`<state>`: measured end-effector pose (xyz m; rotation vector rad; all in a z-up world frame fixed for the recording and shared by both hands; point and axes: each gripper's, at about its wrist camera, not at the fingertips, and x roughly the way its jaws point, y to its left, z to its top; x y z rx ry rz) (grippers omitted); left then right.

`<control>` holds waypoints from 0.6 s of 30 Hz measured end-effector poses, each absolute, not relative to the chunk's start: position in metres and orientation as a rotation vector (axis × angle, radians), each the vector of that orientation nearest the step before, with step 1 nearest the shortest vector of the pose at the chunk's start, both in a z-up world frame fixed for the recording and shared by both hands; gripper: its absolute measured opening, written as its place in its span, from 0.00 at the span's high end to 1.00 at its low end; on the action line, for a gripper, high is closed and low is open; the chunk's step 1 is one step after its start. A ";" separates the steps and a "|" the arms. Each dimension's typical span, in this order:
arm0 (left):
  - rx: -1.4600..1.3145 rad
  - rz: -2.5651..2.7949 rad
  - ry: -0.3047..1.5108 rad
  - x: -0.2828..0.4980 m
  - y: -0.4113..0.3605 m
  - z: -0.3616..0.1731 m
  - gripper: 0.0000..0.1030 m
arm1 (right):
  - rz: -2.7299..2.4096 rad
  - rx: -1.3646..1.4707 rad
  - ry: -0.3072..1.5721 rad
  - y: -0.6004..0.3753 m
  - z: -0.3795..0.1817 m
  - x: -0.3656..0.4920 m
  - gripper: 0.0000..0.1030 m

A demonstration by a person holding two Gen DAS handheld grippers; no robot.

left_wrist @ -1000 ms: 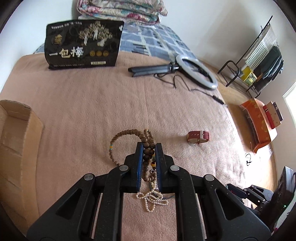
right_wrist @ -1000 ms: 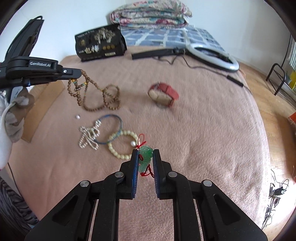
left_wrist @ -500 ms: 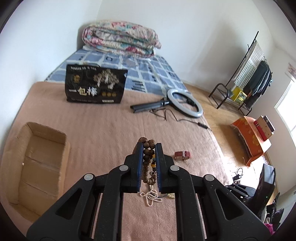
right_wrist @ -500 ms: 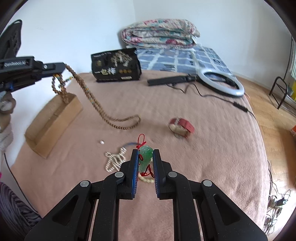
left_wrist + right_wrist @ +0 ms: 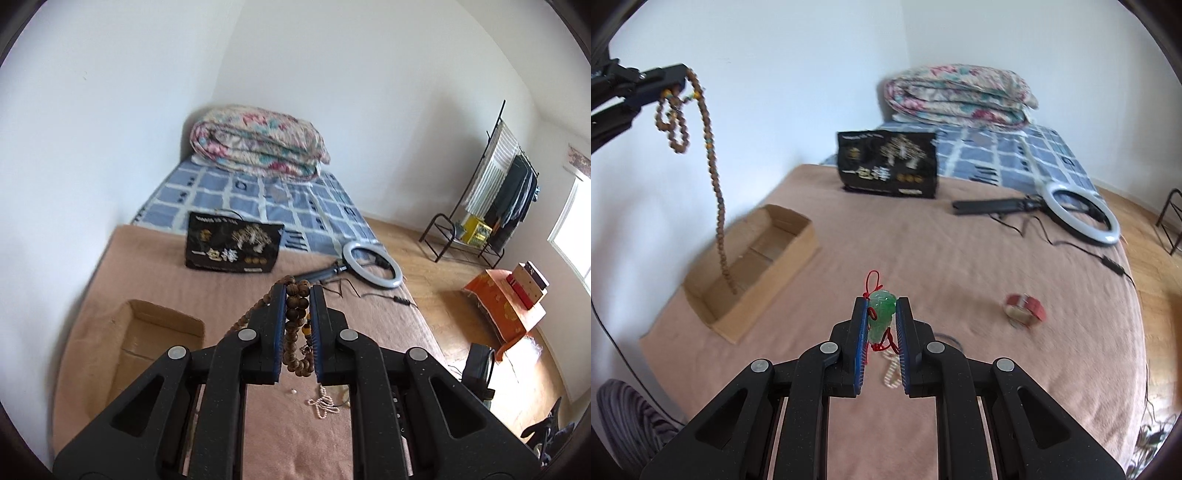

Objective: Organize jewelry
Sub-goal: 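Lift the bead strand and jade pendant and carry both toward the cardboard box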

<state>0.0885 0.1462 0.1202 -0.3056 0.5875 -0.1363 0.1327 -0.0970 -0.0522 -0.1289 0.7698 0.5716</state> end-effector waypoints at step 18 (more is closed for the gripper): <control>-0.302 -0.002 0.600 0.043 0.229 0.104 0.90 | 0.705 -0.177 0.734 0.015 -0.033 0.138 0.87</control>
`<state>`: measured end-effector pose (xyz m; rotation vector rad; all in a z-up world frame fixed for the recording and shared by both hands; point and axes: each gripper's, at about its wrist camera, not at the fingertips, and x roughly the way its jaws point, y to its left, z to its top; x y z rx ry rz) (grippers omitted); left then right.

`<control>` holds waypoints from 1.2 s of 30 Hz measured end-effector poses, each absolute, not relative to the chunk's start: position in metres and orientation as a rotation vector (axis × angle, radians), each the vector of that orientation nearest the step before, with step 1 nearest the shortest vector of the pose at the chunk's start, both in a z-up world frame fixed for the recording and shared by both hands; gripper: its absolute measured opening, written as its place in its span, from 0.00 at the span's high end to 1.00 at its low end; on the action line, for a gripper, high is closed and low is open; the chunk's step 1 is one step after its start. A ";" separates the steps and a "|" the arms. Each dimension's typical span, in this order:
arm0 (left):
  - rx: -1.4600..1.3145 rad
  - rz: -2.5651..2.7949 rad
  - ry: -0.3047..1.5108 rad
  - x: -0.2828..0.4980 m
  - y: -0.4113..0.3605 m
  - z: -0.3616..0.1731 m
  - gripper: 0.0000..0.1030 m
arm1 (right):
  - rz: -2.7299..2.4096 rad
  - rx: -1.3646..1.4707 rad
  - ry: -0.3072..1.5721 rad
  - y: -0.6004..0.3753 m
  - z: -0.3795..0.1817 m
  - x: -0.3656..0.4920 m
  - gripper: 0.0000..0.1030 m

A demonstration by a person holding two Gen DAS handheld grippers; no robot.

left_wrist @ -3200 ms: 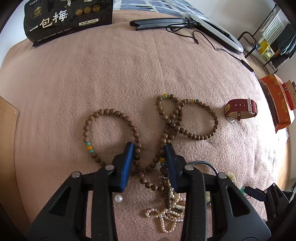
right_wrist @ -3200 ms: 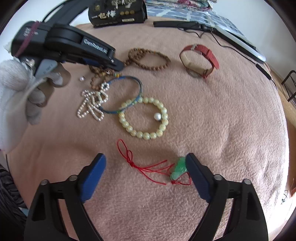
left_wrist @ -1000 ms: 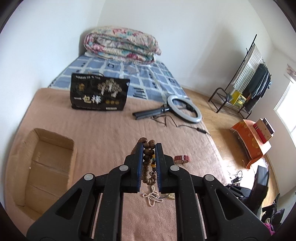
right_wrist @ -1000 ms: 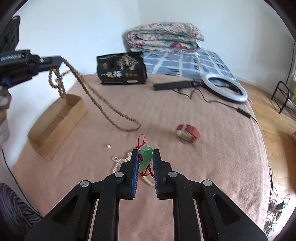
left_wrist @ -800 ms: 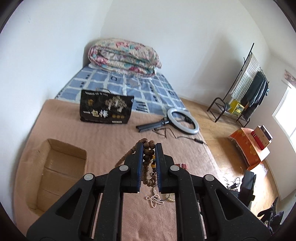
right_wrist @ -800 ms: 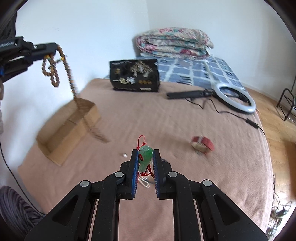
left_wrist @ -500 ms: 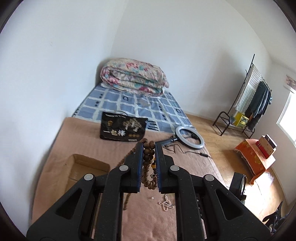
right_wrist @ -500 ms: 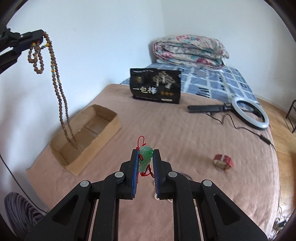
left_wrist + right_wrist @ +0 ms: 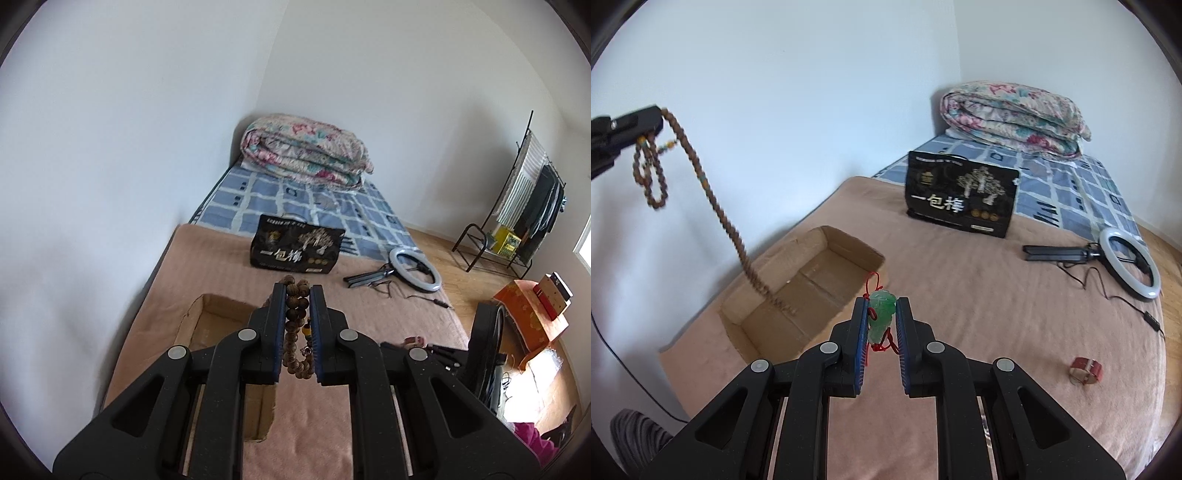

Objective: Organize jewelry
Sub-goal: 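Lift the bead strand and jade pendant and carry both toward the cardboard box, then lower both items into the cardboard box and open both grippers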

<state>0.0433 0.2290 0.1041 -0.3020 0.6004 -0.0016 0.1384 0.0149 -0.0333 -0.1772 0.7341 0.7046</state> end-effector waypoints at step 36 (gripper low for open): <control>-0.338 0.097 0.977 0.077 0.275 -0.107 0.90 | 0.754 -0.239 0.920 0.154 -0.133 0.188 0.87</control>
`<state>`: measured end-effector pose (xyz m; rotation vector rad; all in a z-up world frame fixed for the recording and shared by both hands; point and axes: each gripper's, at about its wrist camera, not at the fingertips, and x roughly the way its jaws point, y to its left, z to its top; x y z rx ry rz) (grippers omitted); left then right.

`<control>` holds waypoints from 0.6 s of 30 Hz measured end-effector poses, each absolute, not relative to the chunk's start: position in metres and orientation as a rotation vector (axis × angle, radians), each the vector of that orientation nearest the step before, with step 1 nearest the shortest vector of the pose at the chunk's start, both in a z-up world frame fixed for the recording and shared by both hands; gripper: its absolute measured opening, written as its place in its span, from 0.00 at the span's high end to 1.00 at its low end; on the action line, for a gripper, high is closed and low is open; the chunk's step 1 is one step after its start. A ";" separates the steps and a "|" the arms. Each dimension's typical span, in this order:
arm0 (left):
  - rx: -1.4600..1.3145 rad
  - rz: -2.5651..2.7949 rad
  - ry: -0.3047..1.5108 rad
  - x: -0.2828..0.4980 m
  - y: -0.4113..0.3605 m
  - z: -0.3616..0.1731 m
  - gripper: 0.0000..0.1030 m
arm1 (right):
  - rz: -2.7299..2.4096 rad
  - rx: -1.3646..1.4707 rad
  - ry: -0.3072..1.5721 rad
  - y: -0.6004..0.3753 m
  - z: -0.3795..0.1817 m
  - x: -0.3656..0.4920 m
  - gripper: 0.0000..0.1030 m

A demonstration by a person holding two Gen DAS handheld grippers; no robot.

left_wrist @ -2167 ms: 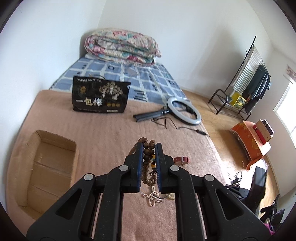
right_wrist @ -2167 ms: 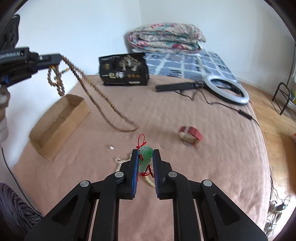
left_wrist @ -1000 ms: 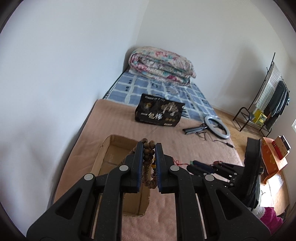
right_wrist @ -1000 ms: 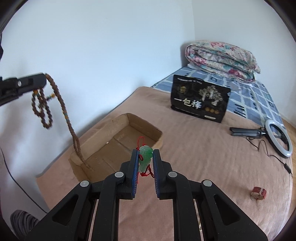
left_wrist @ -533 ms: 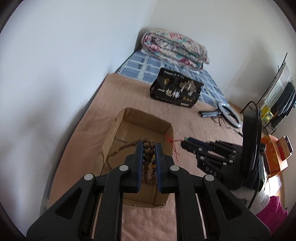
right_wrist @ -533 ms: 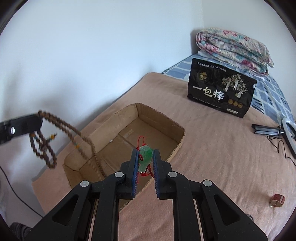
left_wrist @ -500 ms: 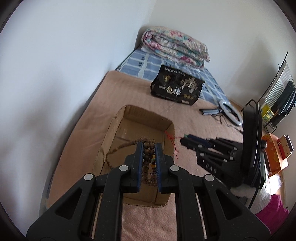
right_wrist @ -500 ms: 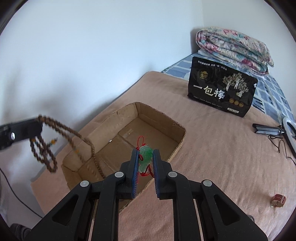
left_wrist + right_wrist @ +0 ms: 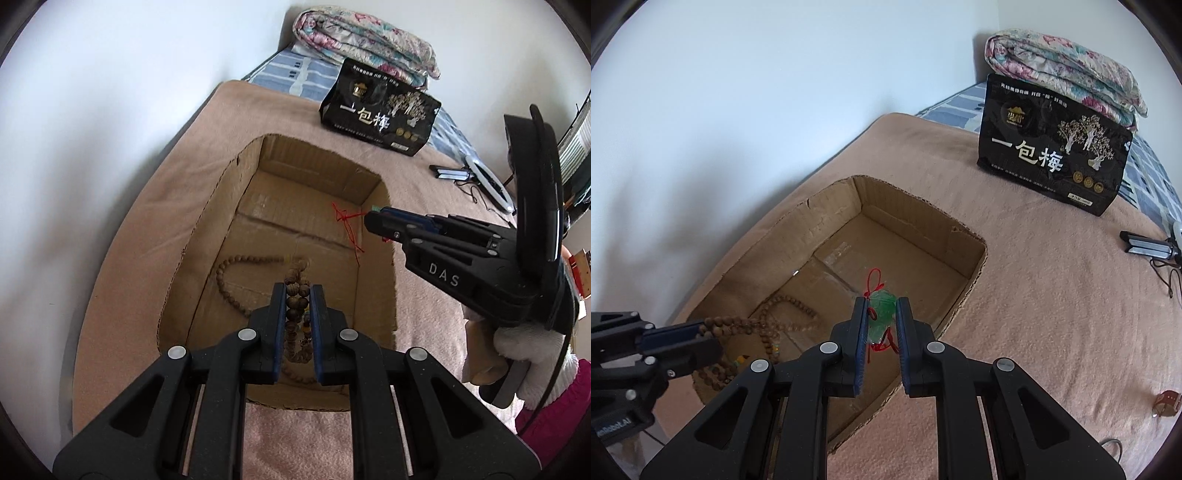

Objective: Organize jewelry
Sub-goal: 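Lower both items into the cardboard box and open both grippers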

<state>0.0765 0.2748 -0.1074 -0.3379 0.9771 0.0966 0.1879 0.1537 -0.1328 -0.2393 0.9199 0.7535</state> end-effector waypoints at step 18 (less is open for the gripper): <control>-0.319 0.145 0.960 0.066 0.279 -0.101 0.60 | 0.657 -0.266 0.870 0.140 -0.118 0.180 0.32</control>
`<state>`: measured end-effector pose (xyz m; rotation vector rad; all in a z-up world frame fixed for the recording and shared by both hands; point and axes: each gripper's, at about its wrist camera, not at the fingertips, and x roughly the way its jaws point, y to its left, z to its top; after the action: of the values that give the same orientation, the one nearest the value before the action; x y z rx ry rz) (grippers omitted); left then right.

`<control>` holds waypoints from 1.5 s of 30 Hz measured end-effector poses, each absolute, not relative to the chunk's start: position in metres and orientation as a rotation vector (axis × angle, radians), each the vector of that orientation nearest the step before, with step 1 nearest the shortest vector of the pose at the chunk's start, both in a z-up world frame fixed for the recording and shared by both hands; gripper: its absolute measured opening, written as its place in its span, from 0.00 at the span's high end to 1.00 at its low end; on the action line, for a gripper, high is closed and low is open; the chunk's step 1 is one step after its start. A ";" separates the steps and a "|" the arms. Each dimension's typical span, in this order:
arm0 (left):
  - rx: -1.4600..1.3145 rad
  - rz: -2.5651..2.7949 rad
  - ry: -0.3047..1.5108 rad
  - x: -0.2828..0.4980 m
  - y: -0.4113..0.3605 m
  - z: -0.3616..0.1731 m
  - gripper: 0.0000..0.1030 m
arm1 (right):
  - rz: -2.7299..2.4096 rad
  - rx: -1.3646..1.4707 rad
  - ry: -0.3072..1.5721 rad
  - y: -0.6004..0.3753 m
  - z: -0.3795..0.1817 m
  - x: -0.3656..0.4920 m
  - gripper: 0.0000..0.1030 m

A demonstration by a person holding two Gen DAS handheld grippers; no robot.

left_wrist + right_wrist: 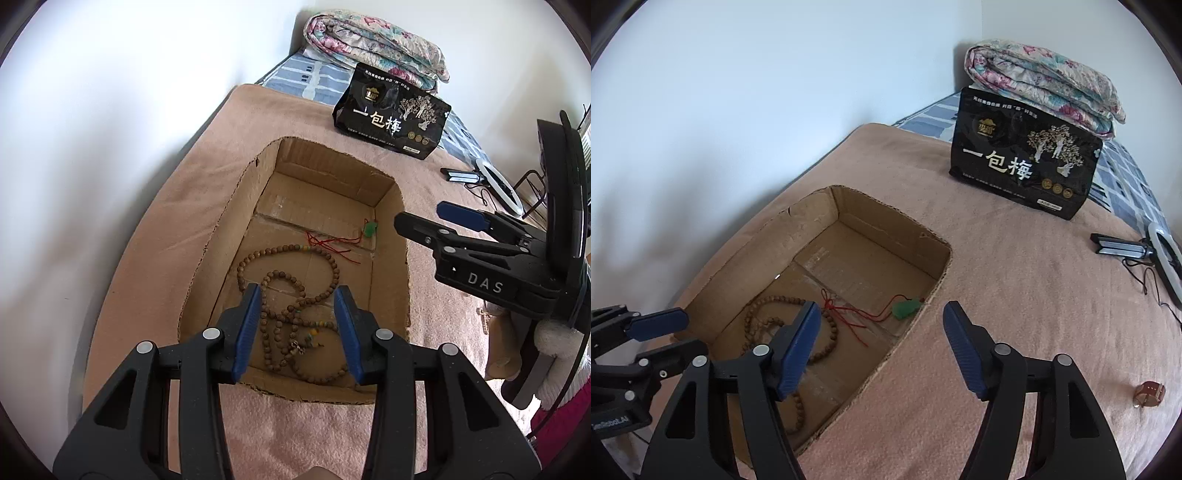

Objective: Organize jewelry
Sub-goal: 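Lower both items into the cardboard box and open both grippers, then close the left gripper on the pearl necklace while the right gripper grasps the blue bangle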

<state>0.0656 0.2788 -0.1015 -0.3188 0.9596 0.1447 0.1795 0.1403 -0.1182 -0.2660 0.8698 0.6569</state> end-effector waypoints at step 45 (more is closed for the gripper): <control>-0.061 -0.194 0.935 0.107 0.056 -0.077 0.33 | 0.295 -0.172 0.813 -0.156 -0.094 0.168 0.22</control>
<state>0.1068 0.0558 -0.0768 -0.0614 0.9352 -0.1940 0.1685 -0.1560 -0.0944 -0.1717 0.8130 0.2954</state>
